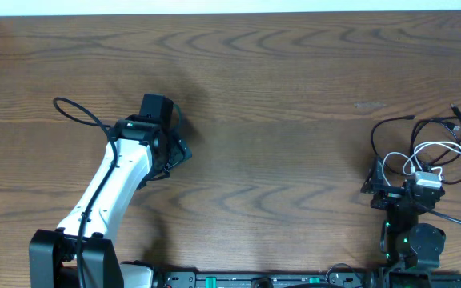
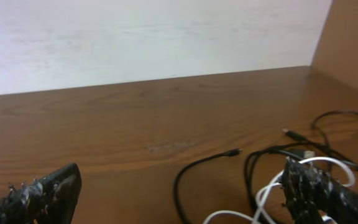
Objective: Untangle cables
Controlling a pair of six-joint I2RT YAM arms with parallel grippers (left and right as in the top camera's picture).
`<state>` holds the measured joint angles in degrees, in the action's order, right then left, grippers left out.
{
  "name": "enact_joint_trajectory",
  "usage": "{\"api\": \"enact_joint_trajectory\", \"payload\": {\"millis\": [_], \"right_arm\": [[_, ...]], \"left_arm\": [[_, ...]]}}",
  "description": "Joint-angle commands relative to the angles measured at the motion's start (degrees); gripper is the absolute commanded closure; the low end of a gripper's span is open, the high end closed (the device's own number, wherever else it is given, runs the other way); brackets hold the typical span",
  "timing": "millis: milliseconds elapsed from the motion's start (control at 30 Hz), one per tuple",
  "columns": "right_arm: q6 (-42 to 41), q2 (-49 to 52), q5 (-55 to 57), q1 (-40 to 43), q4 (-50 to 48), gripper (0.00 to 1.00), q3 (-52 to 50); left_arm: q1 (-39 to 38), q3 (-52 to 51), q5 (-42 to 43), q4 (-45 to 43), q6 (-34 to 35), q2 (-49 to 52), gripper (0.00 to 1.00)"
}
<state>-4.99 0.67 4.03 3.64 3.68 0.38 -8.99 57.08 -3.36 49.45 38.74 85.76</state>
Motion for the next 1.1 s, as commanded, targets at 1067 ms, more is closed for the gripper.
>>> {"api": "enact_joint_trajectory", "payload": {"millis": [1067], "right_arm": [[-3.1, -0.39, -2.05, 2.43, 0.37, 0.01, -0.07]], "left_arm": [[0.24, 0.24, -0.79, 0.2, -0.55, -0.04, 0.02]]}}
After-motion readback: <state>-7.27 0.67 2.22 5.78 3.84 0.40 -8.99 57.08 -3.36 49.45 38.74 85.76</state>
